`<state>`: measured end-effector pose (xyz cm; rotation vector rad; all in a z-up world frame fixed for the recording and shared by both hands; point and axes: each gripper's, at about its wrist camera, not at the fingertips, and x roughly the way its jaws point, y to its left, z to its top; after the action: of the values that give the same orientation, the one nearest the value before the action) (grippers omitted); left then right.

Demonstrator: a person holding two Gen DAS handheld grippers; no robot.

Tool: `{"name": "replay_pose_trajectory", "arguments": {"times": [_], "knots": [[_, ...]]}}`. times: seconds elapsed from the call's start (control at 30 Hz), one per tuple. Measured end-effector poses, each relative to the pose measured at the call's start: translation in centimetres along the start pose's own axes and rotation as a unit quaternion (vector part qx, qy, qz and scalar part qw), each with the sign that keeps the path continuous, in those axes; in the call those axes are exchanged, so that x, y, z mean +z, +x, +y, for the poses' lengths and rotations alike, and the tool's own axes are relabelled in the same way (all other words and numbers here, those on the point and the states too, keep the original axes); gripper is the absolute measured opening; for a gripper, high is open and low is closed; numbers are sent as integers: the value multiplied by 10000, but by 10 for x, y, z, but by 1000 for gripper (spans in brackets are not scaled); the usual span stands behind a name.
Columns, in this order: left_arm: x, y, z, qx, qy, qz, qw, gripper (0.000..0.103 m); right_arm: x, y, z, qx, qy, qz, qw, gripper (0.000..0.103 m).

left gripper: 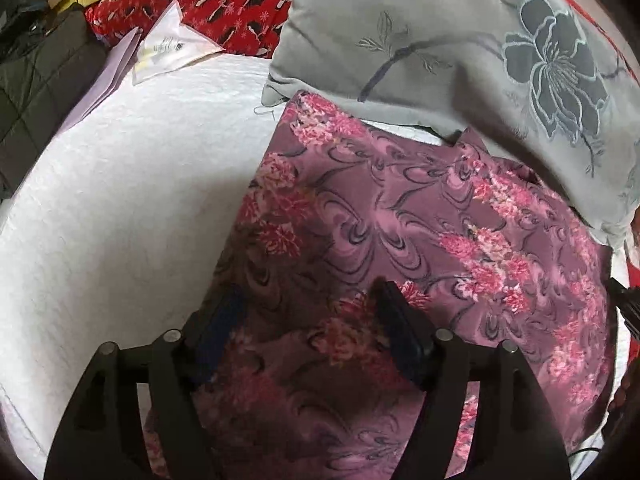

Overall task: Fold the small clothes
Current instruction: 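Press and smooth the folded floral shirt flat with both grippers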

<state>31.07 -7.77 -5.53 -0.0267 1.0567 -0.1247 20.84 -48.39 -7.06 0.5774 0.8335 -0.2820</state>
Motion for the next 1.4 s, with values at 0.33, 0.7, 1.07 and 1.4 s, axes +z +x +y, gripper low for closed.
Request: {"name": "replay_pose_trajectory", "arguments": {"times": [0.33, 0.7, 1.07, 1.4], "knots": [[-14, -6, -22, 5, 354, -143, 9993, 72, -66, -32, 19, 351, -920, 536, 9937, 28], [-27, -26, -14, 111, 518, 88, 9986, 72, -83, -77, -19, -196, -763, 465, 9958, 41], [-38, -39, -18, 499, 1149, 247, 9918, 72, -113, -81, -16, -122, -884, 509, 9947, 40], [-44, -48, 27, 468, 874, 492, 9939, 72, -117, -103, -41, 18, -427, 147, 9990, 44]]}}
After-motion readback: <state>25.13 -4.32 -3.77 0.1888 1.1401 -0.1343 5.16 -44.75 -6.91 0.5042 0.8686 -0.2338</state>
